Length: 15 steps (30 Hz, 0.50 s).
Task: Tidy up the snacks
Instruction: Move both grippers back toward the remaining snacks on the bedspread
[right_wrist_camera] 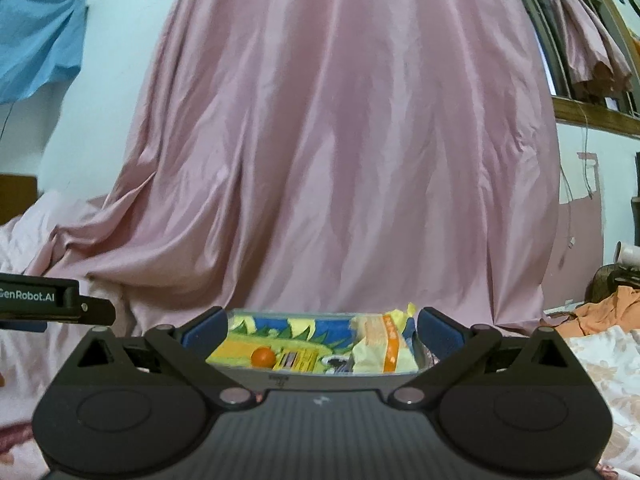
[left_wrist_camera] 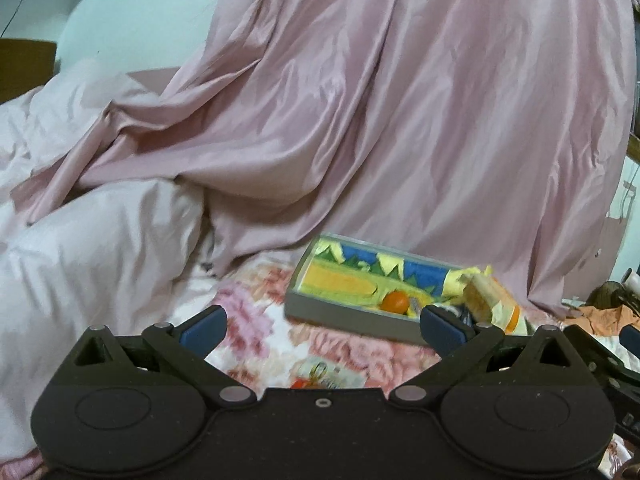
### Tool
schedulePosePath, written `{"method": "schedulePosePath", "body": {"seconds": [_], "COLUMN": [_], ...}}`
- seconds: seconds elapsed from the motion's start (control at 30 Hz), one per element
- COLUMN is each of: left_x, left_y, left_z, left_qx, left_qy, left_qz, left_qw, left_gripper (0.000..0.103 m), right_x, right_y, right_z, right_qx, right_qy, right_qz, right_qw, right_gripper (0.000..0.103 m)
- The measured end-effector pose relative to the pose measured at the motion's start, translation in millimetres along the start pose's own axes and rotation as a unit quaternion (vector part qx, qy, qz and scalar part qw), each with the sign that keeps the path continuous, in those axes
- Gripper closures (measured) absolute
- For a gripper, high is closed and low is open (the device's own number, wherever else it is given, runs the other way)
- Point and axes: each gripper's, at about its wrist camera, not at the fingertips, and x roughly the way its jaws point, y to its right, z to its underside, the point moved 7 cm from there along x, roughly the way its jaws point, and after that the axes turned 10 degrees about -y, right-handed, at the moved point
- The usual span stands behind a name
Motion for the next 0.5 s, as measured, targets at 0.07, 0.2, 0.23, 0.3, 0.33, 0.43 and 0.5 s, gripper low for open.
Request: {"method": "schedulePosePath", "body": {"seconds": [0.07,0.2,0.23,0.3,0.33,0.43,0.5], "left_x": [-2.9,-9.7,-10.5,-11.3,-11.2,-7.8,-6.1], "left_y": [-6.3,-15.6,-17.4,-20.7,-22.4,-28.1,-32.1], "left_z": [6.2,17.5,20.8,28.4,33.1,46.4,55.0], "left_qx": [-0.003,0.003,0.007,0.012,0.014,0.018,0.022], "left_qy": [-0.007,-0.012,-0.015,-0.023,-0.029,-0.052,-0.064], "left_qz": [0.0,0.005,0.007,0.008,0.009,0.009,0.008], "left_qw": [1.0,0.9999,0.9998,0.9996,0.9994,0.9984,0.9976], "left_gripper": [0.001,0.001,0.001,0.001,0.001,0.001,0.001], "right_x": [-8.0,-24.0,-27.0,-33.8,-36.4,-41.5,-44.7], "right_y": [-7.4,-22.3,-25.2,-32.5,-35.8,-44.3,-49.6], "right_z": [5.7,18.3,21.4,29.6,33.6,44.1,51.8], "right_qx": [-0.008,-0.021,-0.022,-0.027,-0.031,-0.039,-0.043], "right_qy": [-0.006,-0.02,-0.024,-0.037,-0.044,-0.065,-0.083], "right_qz": [-0.004,-0.009,-0.01,-0.016,-0.018,-0.02,-0.022], "right_qw": [1.0,1.0,0.999,0.999,0.998,0.997,0.995], "right_gripper": [0.0,0.0,0.0,0.0,0.0,0.0,0.0]}}
